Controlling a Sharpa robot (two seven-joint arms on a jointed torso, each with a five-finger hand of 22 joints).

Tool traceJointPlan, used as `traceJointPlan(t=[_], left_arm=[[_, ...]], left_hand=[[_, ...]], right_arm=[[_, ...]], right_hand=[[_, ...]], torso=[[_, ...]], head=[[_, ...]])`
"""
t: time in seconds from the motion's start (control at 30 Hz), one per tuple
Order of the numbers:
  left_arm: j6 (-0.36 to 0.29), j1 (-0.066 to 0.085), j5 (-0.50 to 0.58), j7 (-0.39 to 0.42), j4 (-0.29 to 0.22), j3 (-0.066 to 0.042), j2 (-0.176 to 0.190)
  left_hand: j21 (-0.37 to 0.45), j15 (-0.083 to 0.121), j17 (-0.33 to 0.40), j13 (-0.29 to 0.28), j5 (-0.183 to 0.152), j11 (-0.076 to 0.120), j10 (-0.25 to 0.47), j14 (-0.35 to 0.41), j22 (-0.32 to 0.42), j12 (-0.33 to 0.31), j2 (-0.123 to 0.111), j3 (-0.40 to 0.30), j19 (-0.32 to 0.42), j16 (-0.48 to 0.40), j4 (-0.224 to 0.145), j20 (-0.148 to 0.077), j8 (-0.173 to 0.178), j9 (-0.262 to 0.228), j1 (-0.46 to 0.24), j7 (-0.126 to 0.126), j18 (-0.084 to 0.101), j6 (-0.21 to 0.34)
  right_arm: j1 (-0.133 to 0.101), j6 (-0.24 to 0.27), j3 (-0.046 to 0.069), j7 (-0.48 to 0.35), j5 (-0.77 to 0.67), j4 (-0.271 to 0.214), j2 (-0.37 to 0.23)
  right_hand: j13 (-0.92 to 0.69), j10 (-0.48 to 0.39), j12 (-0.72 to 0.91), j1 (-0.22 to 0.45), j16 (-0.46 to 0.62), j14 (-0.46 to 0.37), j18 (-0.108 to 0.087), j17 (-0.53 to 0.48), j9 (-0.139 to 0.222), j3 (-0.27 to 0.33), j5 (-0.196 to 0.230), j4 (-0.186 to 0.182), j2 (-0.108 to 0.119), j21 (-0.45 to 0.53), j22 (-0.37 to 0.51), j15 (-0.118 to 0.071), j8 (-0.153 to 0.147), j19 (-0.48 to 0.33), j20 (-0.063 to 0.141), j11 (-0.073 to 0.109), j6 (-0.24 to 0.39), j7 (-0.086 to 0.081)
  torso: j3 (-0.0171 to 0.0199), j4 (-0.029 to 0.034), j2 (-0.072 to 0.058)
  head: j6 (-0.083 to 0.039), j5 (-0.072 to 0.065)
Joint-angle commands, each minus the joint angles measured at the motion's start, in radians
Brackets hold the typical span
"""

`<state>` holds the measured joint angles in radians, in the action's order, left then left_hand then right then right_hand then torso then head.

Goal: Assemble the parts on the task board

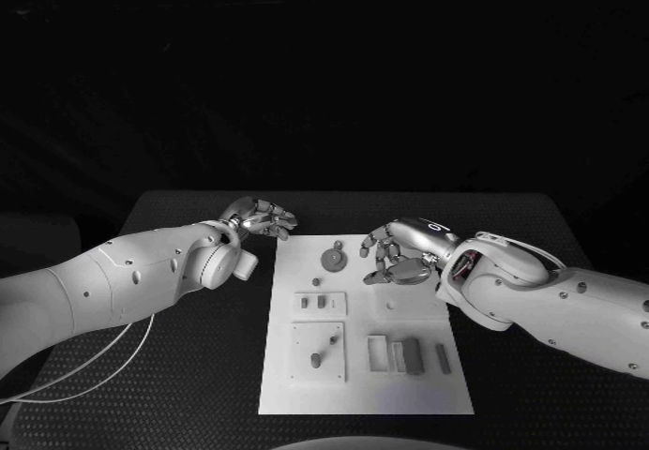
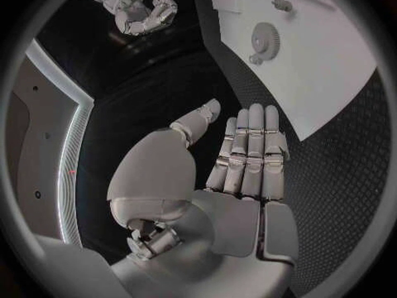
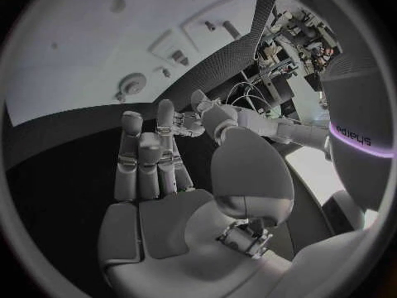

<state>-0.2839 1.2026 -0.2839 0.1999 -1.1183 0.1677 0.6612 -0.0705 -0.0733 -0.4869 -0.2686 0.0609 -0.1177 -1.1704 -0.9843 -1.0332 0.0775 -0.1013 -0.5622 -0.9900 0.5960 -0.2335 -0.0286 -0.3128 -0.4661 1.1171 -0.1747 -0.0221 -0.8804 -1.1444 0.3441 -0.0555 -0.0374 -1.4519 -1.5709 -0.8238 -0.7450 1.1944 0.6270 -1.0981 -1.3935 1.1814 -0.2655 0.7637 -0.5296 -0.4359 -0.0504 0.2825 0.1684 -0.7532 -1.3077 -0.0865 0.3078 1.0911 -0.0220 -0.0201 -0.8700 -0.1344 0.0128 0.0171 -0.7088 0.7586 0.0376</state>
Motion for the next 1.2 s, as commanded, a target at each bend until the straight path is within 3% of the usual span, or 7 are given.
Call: traceJointPlan(t=[0.03, 0.13, 0.27, 0.47, 0.7, 0.83, 1.2], left_arm=[[0.008, 0.002, 0.005, 0.010, 0.001, -0.001, -0.001], [0.007, 0.002, 0.005, 0.010, -0.002, -0.001, 0.000], [0.009, 0.002, 0.005, 0.008, -0.003, -0.001, 0.001], [0.015, 0.002, 0.005, 0.006, -0.005, 0.000, 0.004], [0.029, 0.001, 0.008, 0.032, -0.005, 0.000, 0.004], [0.012, 0.001, 0.006, 0.034, -0.005, 0.000, 0.006], [0.013, 0.001, 0.011, 0.030, -0.008, 0.000, 0.004]], left_hand=[[0.000, -0.001, -0.001, -0.001, -0.005, -0.001, -0.007, -0.002, 0.001, 0.001, 0.003, 0.005, -0.002, -0.006, -0.001, 0.004, -0.005, 0.001, -0.011, 0.001, -0.008, 0.006], [0.000, -0.001, -0.001, -0.001, -0.005, -0.001, -0.008, -0.002, 0.001, 0.001, 0.003, 0.005, -0.002, -0.006, -0.001, 0.004, -0.005, 0.001, -0.011, 0.001, -0.008, 0.006], [0.000, -0.001, -0.002, -0.001, -0.005, -0.001, -0.008, -0.002, 0.001, 0.001, 0.003, 0.005, -0.002, -0.007, -0.001, 0.004, -0.005, 0.002, -0.011, 0.001, -0.008, 0.005], [0.000, -0.001, -0.003, -0.001, -0.005, -0.001, -0.008, -0.002, 0.001, 0.001, 0.003, 0.006, -0.003, -0.007, -0.001, 0.004, -0.005, 0.002, -0.011, 0.002, -0.008, 0.005], [0.001, -0.002, -0.005, -0.002, -0.005, -0.001, -0.008, -0.001, 0.002, 0.000, -0.003, 0.009, -0.001, -0.010, -0.001, 0.004, -0.006, 0.002, -0.014, 0.002, -0.007, 0.006], [0.000, -0.002, -0.012, 0.004, -0.004, 0.006, 0.012, -0.002, 0.002, -0.010, -0.015, 0.014, -0.002, -0.015, -0.005, 0.004, -0.003, 0.004, -0.013, 0.013, -0.008, 0.013], [0.000, -0.001, -0.020, 0.006, 0.000, 0.007, 0.012, -0.004, 0.003, -0.008, -0.011, 0.019, -0.003, -0.022, -0.001, 0.004, -0.005, 0.005, -0.020, 0.014, -0.009, 0.013]], right_arm=[[-0.001, -0.100, 0.000, 0.043, 0.035, 0.011, -0.013], [-0.003, -0.176, -0.001, 0.075, 0.036, 0.014, -0.031], [-0.003, -0.268, -0.008, 0.146, 0.065, -0.005, -0.070], [-0.002, -0.299, -0.045, 0.208, 0.257, -0.047, -0.143], [-0.002, -0.327, -0.081, 0.267, 0.319, -0.078, -0.187], [-0.002, -0.383, -0.087, 0.334, 0.316, -0.121, -0.217], [-0.002, -0.436, -0.149, 0.406, 0.334, -0.184, -0.239]], right_hand=[[-0.079, -0.020, 0.087, -0.003, 0.001, 0.004, 0.004, 0.002, -0.008, 0.010, 0.000, 0.001, 0.000, 0.002, -0.013, -0.002, 0.009, 0.010, -0.001, 0.001, -0.015, 0.007], [-0.200, -0.107, 0.205, 0.018, -0.001, -0.001, 0.004, 0.009, -0.023, 0.005, 0.001, 0.003, -0.006, 0.003, -0.020, -0.005, 0.009, 0.009, -0.002, 0.003, -0.019, 0.005], [-0.217, -0.102, 0.231, 0.065, -0.005, 0.005, 0.004, 0.012, -0.041, -0.001, 0.000, -0.025, -0.009, 0.001, -0.021, -0.013, 0.025, 0.011, -0.002, 0.012, -0.050, 0.015], [-0.320, -0.070, 0.382, 0.198, -0.074, 0.035, 0.004, 0.053, -0.063, -0.018, -0.001, -0.152, -0.013, -0.023, -0.024, -0.030, 0.036, 0.041, 0.022, 0.032, -0.086, 0.035], [-0.470, -0.021, 0.575, 0.217, -0.140, 0.111, 0.004, 0.218, -0.086, -0.020, 0.000, -0.162, -0.038, -0.074, -0.024, -0.038, 0.039, 0.073, 0.053, 0.040, -0.117, 0.044], [-0.484, -0.008, 0.593, 0.231, -0.143, 0.121, 0.004, 0.235, -0.092, -0.022, 0.000, -0.173, -0.049, -0.080, -0.023, -0.042, 0.041, 0.077, 0.057, 0.044, -0.125, 0.048], [-0.495, 0.012, 0.609, 0.258, -0.145, 0.131, 0.004, 0.251, -0.092, -0.014, 0.000, -0.174, -0.077, -0.092, -0.023, -0.042, 0.026, 0.070, 0.062, 0.045, -0.128, 0.048]], torso=[[0.0011, -0.0001, -0.001], [0.0007, 0.0009, -0.001], [0.0018, 0.0005, -0.001], [0.0005, -0.0012, -0.001], [-0.0008, -0.0055, 0.003], [-0.0007, -0.0056, 0.003], [-0.0024, -0.0131, 0.005]], head=[[-0.005, -0.007], [-0.006, -0.015], [-0.005, -0.020], [-0.002, -0.029], [0.007, -0.036], [0.009, -0.038], [0.020, -0.042]])
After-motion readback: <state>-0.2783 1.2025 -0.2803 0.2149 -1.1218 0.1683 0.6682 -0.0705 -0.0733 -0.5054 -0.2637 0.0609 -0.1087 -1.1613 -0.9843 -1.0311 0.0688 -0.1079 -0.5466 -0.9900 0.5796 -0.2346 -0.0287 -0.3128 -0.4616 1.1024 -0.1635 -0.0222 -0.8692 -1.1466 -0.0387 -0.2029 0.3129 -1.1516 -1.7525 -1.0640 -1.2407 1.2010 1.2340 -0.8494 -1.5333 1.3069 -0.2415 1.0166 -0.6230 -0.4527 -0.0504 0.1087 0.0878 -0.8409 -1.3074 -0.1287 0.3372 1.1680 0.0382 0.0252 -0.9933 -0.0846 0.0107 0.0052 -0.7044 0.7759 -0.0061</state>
